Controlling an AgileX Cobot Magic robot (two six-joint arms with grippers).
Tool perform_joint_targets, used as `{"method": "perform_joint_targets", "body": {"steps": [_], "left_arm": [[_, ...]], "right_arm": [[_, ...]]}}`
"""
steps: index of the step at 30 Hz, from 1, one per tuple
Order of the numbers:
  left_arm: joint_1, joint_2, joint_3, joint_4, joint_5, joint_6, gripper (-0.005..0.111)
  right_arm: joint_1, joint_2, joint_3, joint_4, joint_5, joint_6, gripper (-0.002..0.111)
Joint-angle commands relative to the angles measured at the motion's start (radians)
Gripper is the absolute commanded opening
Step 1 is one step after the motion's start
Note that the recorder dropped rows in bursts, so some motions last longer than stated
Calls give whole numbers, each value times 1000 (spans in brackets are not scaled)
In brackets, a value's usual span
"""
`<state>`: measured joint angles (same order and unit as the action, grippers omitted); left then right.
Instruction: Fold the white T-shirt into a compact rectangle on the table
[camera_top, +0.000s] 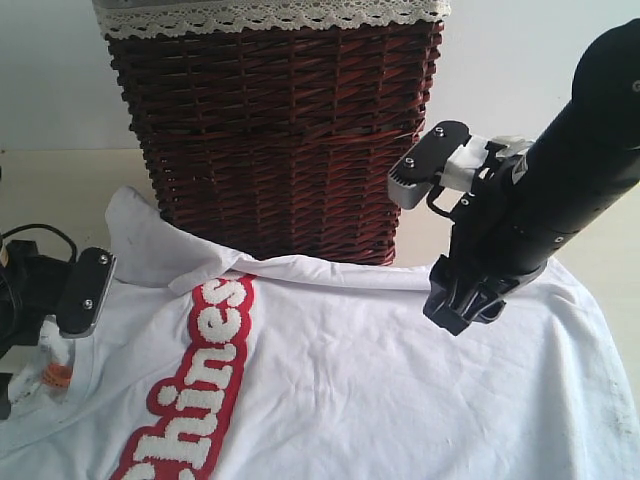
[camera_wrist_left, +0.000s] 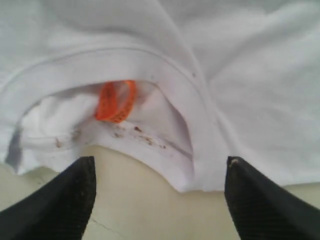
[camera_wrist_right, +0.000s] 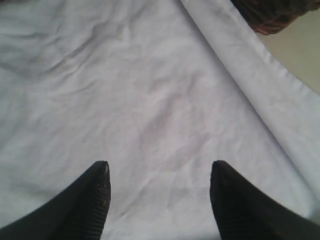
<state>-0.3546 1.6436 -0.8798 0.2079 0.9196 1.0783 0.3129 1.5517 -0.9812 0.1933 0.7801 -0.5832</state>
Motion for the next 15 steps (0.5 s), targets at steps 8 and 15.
{"method": "perform_joint_targets", "body": {"steps": [8,15], "left_arm": [[-8,111,-6,-37,-120,43,86],[-8,163,-6,-40,-206,43,86]], "right_arm": [[2,0,36,8,-30,-95,58],[2,0,46,8,-48,-104,58]]}}
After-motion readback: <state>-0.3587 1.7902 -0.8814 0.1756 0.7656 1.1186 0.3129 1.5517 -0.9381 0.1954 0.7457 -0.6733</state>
